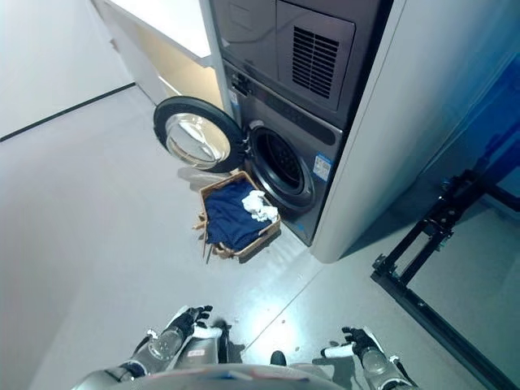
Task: Put the clothes in the basket into the washing machine.
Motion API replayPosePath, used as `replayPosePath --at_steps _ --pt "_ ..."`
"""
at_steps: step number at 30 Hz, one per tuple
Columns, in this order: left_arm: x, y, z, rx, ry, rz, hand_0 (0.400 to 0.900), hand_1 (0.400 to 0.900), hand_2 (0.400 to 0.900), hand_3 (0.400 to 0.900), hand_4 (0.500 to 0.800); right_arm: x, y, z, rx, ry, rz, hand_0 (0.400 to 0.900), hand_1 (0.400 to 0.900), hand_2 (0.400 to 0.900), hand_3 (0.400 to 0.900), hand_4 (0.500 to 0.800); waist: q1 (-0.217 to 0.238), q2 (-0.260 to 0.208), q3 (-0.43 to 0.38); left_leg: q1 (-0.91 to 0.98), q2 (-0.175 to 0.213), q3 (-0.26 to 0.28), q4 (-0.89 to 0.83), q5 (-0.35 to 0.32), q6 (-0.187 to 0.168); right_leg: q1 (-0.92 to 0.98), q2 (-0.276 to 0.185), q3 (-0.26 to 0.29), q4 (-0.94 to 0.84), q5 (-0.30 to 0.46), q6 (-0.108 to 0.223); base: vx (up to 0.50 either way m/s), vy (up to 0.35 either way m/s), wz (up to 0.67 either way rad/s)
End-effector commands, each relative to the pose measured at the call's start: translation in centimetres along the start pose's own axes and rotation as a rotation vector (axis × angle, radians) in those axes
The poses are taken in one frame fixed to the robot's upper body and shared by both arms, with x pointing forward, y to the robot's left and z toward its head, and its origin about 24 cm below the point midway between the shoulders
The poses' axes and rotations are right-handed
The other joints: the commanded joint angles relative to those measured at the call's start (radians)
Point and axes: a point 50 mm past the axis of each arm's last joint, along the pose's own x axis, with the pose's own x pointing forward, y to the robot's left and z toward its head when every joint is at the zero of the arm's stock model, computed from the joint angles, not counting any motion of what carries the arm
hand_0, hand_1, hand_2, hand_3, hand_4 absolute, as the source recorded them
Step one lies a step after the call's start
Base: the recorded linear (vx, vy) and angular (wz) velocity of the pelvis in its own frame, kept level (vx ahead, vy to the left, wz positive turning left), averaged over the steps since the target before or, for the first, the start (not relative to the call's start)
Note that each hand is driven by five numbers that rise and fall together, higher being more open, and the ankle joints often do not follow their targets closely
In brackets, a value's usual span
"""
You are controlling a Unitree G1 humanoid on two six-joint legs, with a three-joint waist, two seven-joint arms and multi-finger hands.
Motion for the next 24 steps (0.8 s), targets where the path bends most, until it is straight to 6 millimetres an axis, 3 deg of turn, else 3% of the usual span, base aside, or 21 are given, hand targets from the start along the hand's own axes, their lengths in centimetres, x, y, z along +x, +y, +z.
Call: replayPosePath --at_steps 1,3,4,7,9,11,13,14,16,18,20,21,24 --pt "0.0 1.0 -0.5 0.028 0.019 0.035 0.900 0.900 0.900 0.900 0.800 -0.4 -1.2 -2.0 -0.019 0.039 -0.057 0.900 0.900 0.900 0.900 0.800 0.019 0.001 -0.028 -0.016 0.095 0.015 -0.190 0.147 0.005 0.021 -0.015 0.019 0.068 -0.113 0.132 0.48 0.202 -0.39" --pt "-0.2 0.2 -1.1 0.030 0.041 0.011 0.900 0.900 0.900 0.900 0.800 -0.3 -1.4 -1.7 -0.019 0.027 -0.057 0.900 0.900 0.900 0.900 0.800 0.012 0.015 -0.046 -0.036 0.118 0.104 -0.190 0.141 -0.012 0.070 -0.031 0.022 0.073 -0.141 0.150 0.51 0.254 -0.43" --pt "-0.3 -0.1 -1.5 0.025 0.052 0.002 0.900 0.900 0.900 0.900 0.800 -0.3 -1.3 -1.6 -0.029 0.022 -0.049 0.900 0.900 0.900 0.900 0.800 0.020 0.015 -0.057 -0.005 0.106 0.125 -0.190 0.153 -0.013 0.093 -0.044 0.032 0.073 -0.147 0.157 0.55 0.291 -0.75" --pt "-0.5 0.1 -2.4 0.022 0.082 0.010 0.900 0.900 0.900 0.900 0.800 -0.1 -0.4 -0.3 -0.075 -0.018 -0.014 0.900 0.900 0.900 0.900 0.800 0.057 0.001 -0.093 0.005 0.072 0.040 -0.181 0.202 -0.009 0.121 -0.089 0.062 0.118 -0.175 0.170 0.59 0.321 -0.78" --pt "-0.6 0.7 -2.7 0.042 0.090 0.020 0.900 0.900 0.900 0.900 0.800 -0.1 0.2 0.0 -0.075 -0.034 0.007 0.900 0.900 0.900 0.900 0.800 0.062 -0.028 -0.110 0.017 0.036 0.046 -0.134 0.197 0.009 0.098 -0.128 0.066 0.238 -0.109 0.202 0.52 0.302 -0.16" --pt "-0.6 1.4 -2.7 0.062 0.090 0.029 0.900 0.900 0.900 0.900 0.800 -0.1 0.2 0.4 -0.099 -0.048 0.010 0.900 0.900 0.900 0.900 0.800 0.068 -0.050 -0.109 0.024 -0.007 0.052 -0.071 0.141 0.047 0.006 -0.148 0.075 0.461 0.055 0.229 0.38 0.261 0.10" --pt "-0.4 2.2 -2.3 0.082 0.078 0.046 0.900 0.900 0.900 0.900 0.800 0.0 0.4 1.4 -0.139 -0.087 0.019 0.900 0.900 0.900 0.900 0.800 0.066 -0.046 -0.073 0.051 -0.038 0.043 -0.032 0.086 0.084 -0.104 -0.134 0.044 0.665 0.168 0.228 0.24 0.266 0.15" --pt "-0.3 2.6 -1.8 0.102 0.066 0.055 0.900 0.900 0.900 0.900 0.800 0.1 0.4 2.5 -0.182 -0.127 0.020 0.900 0.900 0.900 0.900 0.800 0.061 -0.040 -0.047 0.067 -0.047 0.039 -0.027 0.071 0.099 -0.155 -0.129 0.018 0.748 0.193 0.223 0.22 0.297 0.08" --pt "-0.1 3.3 -0.9 0.132 0.038 0.069 0.900 0.900 0.900 0.900 0.800 0.1 0.1 4.4 -0.254 -0.196 0.011 0.900 0.900 0.900 0.900 0.800 0.057 -0.025 -0.018 0.104 -0.061 0.033 -0.041 0.049 0.115 -0.247 -0.135 -0.034 0.804 0.157 0.213 0.23 0.246 0.04" --pt "0.1 4.1 0.1 0.154 0.009 0.090 0.900 0.900 0.900 0.900 0.800 0.2 -0.9 7.0 -0.317 -0.279 -0.022 0.900 0.900 0.900 0.900 0.800 0.055 -0.017 0.002 0.142 -0.076 0.018 -0.057 0.029 0.116 -0.305 -0.171 -0.097 0.706 0.067 0.191 0.28 0.144 -0.01" --pt "0.3 4.2 1.1 0.154 -0.026 0.100 0.900 0.900 0.900 0.900 0.800 0.1 -1.3 8.8 -0.380 -0.335 -0.042 0.900 0.900 0.900 0.900 0.800 0.063 -0.011 0.008 0.170 -0.078 0.013 -0.071 0.003 0.105 -0.336 -0.212 -0.171 0.536 0.011 0.193 0.29 0.039 -0.13" --pt "0.4 4.2 1.5 0.152 -0.041 0.105 0.900 0.900 0.900 0.900 0.800 0.0 -1.6 10.2 -0.414 -0.372 -0.054 0.900 0.900 0.900 0.900 0.800 0.062 -0.020 0.019 0.191 -0.088 0.011 -0.080 -0.015 0.096 -0.342 -0.222 -0.196 0.382 0.021 0.202 0.28 -0.041 -0.08" --pt "0.5 4.9 2.6 0.133 -0.071 0.141 0.900 0.900 0.900 0.900 0.800 -0.7 -1.2 14.3 -0.490 -0.500 -0.070 0.900 0.900 0.900 0.900 0.800 0.057 -0.042 0.038 0.215 -0.109 0.004 -0.111 -0.028 0.081 -0.383 -0.244 -0.181 0.121 0.123 0.230 0.25 -0.057 0.15"
